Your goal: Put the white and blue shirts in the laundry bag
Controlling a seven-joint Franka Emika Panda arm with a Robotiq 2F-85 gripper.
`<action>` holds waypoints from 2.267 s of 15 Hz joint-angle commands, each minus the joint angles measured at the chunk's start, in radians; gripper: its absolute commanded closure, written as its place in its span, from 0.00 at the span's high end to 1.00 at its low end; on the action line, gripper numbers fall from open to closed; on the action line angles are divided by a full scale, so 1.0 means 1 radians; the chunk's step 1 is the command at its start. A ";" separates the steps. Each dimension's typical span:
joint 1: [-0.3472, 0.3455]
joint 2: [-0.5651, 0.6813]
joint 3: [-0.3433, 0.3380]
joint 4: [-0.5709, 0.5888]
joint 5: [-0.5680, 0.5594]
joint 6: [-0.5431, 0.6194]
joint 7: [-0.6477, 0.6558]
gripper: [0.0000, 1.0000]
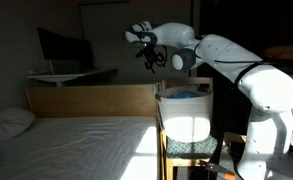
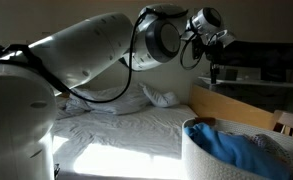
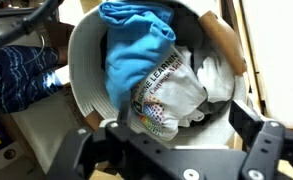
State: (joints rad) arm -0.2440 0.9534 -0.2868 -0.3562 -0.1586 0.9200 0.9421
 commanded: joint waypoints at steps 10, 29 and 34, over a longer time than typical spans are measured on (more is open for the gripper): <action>0.117 0.015 0.204 -0.017 0.106 0.292 -0.179 1.00; 0.512 0.214 0.423 -0.023 0.266 0.311 -0.483 1.00; 0.547 0.244 0.385 -0.015 0.232 0.225 -0.542 1.00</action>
State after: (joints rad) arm 0.3030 1.1909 0.1225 -0.3739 0.0778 1.1907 0.4518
